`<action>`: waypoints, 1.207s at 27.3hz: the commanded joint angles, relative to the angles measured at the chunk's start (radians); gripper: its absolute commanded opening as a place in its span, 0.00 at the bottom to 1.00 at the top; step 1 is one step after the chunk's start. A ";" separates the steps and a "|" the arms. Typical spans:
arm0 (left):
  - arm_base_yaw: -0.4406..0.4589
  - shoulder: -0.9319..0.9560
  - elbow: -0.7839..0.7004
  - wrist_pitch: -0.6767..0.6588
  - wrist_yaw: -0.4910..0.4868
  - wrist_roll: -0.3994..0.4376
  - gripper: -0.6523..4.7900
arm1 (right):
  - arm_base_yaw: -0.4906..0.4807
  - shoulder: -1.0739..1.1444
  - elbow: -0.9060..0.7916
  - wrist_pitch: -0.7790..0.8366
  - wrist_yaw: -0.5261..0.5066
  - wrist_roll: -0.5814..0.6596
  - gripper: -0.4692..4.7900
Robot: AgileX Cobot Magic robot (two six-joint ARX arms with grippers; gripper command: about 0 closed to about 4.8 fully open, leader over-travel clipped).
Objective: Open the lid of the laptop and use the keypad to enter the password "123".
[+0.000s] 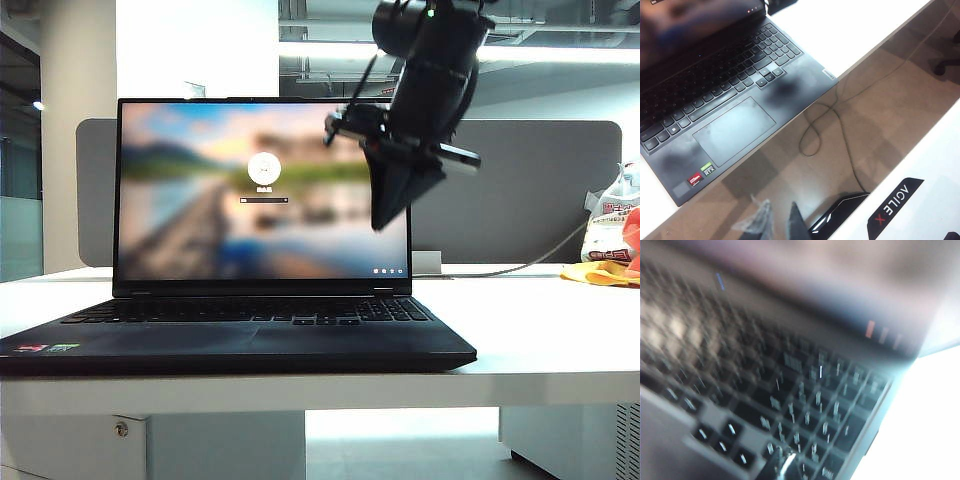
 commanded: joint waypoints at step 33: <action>0.000 0.073 0.006 0.252 0.064 0.053 0.11 | 0.032 0.127 -0.051 0.065 -0.023 0.040 0.08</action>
